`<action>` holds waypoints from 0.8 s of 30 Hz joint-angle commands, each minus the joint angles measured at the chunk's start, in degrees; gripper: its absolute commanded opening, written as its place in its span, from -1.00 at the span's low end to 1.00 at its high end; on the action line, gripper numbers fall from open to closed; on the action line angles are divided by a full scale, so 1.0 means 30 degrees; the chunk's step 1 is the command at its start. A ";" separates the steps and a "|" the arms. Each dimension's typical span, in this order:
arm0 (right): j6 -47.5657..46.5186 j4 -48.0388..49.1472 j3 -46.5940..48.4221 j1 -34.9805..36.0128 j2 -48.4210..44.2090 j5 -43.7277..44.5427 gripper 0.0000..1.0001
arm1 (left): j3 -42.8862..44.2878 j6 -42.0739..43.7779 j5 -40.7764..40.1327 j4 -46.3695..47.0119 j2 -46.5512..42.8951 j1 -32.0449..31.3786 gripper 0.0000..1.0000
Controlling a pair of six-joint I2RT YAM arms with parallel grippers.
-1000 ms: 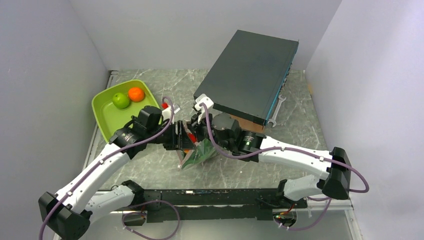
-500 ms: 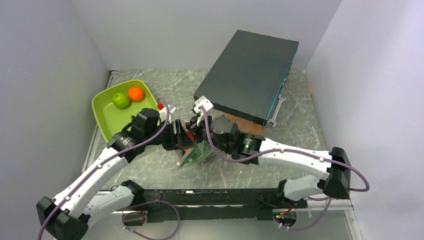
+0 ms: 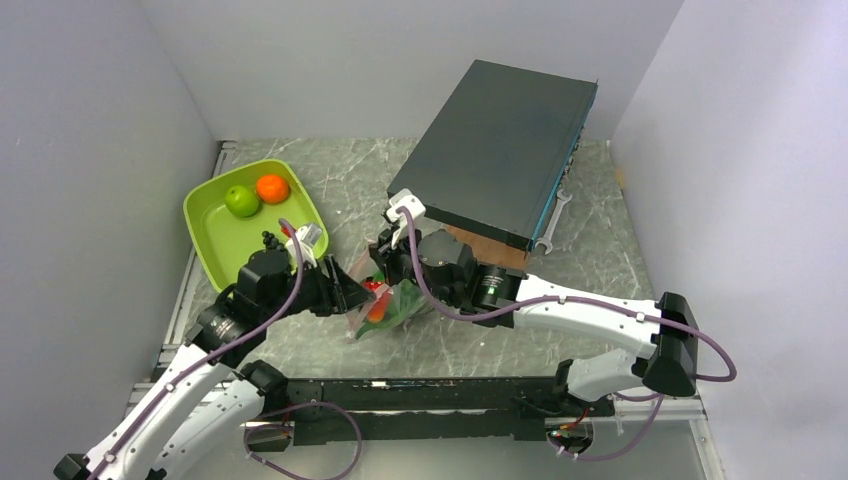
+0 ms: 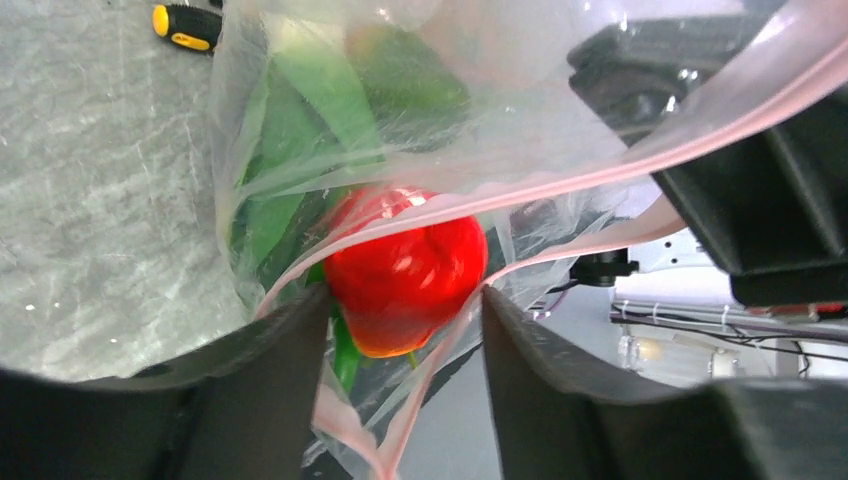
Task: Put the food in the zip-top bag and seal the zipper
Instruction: Place the fake fruit in the zipper food storage bag.
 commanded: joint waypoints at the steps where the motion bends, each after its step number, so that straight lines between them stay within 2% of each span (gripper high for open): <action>1: 0.0367 0.0850 0.1185 0.0070 -0.0033 0.0206 -1.00 | -0.0895 -0.0106 -0.0667 0.1551 -0.0957 0.0042 0.06; 4: 0.0425 0.0696 0.1343 0.0044 0.0141 0.0131 -1.00 | -0.0863 -0.0022 -0.0849 0.1344 -0.0957 0.0056 -0.05; 8: 0.0396 0.0631 0.1408 0.0051 0.0204 0.0094 -1.00 | -0.0314 0.0198 -0.1442 0.0459 -0.0956 0.0054 0.13; 11: 0.0400 0.0671 0.1379 0.0035 0.0191 0.0088 -1.00 | -0.0205 0.0215 -0.1776 0.0490 -0.1026 0.0047 0.11; 16: 0.0466 0.0665 0.1434 0.0043 0.0290 0.0015 -1.00 | -0.0203 0.0063 -0.1725 0.1266 -0.0592 0.0035 -0.24; 21: 0.0561 0.0691 0.1534 0.0027 0.0345 -0.0116 -1.00 | -0.0286 -0.0613 0.0229 0.3582 0.0717 0.0004 -0.53; 24: 0.0615 0.0688 0.1560 0.0040 0.0357 -0.0140 -1.00 | 0.0103 -0.0776 0.0589 0.4176 0.1646 -0.0214 -0.61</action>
